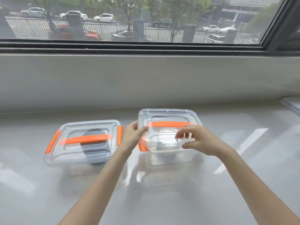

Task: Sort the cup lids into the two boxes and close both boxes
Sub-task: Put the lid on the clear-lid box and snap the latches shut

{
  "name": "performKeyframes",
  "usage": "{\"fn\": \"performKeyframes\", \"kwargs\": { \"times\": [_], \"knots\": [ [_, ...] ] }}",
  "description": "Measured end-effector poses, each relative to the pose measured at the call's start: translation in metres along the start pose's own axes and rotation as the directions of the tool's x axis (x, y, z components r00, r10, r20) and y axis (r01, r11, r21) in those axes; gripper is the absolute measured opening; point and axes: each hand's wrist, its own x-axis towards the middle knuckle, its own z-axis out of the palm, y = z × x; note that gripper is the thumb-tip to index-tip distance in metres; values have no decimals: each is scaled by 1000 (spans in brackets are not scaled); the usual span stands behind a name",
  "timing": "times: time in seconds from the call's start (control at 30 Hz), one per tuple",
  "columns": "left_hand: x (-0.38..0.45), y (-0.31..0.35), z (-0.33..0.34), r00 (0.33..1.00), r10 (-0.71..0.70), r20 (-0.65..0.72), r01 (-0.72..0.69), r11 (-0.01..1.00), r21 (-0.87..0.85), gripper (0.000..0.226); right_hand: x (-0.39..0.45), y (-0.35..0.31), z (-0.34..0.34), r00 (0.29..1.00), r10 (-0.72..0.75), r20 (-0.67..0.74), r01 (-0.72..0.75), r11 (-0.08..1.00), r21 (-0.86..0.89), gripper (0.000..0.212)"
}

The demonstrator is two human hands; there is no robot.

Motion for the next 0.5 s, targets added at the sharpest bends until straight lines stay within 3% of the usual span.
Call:
{"fn": "performKeyframes", "kwargs": {
  "times": [0.1,0.17,0.27,0.5],
  "knots": [
    [4,-13,14,998,26,-54,-11,967,255,47,7,24,6,999,46,23,-46,999,-7,30],
    [6,-20,21,996,55,-63,-29,935,354,37,10,35,9,997,62,34,-62,998,-8,32],
    [8,-28,27,992,102,-78,-60,903,426,22,11,44,12,996,74,48,-74,997,-6,32],
    [5,-36,30,993,69,-93,-13,865,501,32,14,54,16,989,98,113,-102,994,25,29]
  ]
}}
